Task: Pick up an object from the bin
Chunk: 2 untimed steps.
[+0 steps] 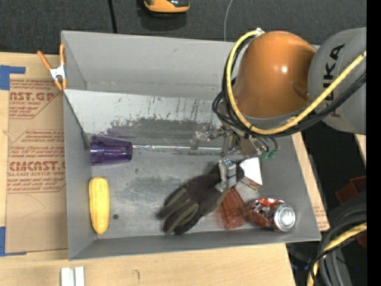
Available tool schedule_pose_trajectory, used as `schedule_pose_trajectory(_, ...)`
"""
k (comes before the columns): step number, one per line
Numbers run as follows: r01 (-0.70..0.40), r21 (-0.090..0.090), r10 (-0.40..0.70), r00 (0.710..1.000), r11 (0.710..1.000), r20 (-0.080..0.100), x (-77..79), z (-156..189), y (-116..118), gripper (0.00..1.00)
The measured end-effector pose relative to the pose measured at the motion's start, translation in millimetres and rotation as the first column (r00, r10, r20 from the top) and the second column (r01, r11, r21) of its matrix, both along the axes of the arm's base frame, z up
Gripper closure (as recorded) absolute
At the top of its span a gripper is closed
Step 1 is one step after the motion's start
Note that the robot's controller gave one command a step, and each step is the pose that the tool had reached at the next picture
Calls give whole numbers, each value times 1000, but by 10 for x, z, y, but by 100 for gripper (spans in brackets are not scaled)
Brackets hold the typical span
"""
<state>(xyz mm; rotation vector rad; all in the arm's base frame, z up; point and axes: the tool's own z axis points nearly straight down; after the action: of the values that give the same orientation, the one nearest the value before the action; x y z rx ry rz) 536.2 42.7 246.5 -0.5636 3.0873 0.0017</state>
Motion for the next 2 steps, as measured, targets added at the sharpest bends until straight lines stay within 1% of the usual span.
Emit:
schedule_pose_trajectory(1, 0, 0, 0, 1000, 1000, 0, 0, 0, 0, 0)
schedule_pose_trajectory(2, -67, -1, 67, 998, 998, 4, 24, -302, -127, 0)
